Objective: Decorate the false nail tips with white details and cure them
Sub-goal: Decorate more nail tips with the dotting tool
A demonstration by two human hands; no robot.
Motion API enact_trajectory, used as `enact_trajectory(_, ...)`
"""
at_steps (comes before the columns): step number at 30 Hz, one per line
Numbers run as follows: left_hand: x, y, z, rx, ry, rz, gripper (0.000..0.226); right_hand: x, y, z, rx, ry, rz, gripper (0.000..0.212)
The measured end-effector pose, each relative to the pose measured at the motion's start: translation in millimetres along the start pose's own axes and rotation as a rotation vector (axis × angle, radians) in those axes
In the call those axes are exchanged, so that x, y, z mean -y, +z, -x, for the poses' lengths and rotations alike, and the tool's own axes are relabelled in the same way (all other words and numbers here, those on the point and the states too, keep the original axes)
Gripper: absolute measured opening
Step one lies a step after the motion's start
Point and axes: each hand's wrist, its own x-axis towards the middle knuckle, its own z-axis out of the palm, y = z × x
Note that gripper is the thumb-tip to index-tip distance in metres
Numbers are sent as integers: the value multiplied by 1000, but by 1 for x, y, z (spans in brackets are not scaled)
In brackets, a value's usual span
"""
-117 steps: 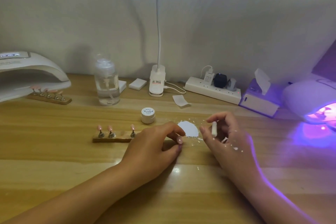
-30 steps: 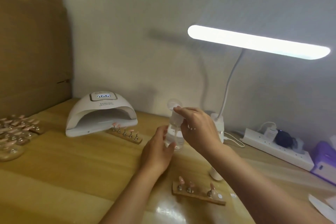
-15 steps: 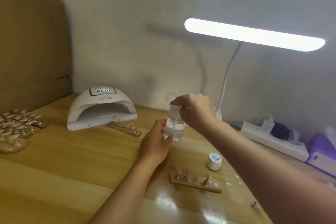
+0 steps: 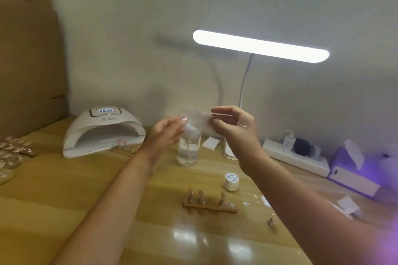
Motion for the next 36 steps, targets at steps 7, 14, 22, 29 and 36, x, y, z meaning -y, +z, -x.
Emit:
enact_trajectory(7,-49,88,54,294,178,-123,11,25,-59,65,-177,-318,322,26)
enact_trajectory(14,-31,149,117,61,891,-622,26,22,-94,72,-191,-131,728,54)
enact_trajectory(22,-17,155,124,94,981,-625,28,25,-107,63,-156,9,928,61)
enact_trajectory(29,-13,157,133,194,1054,-637,33,20,-118,58,-141,9,1134,62)
enact_trajectory(36,-19,159,138,325,1167,-624,29,23,-130,50,-154,33,1364,52)
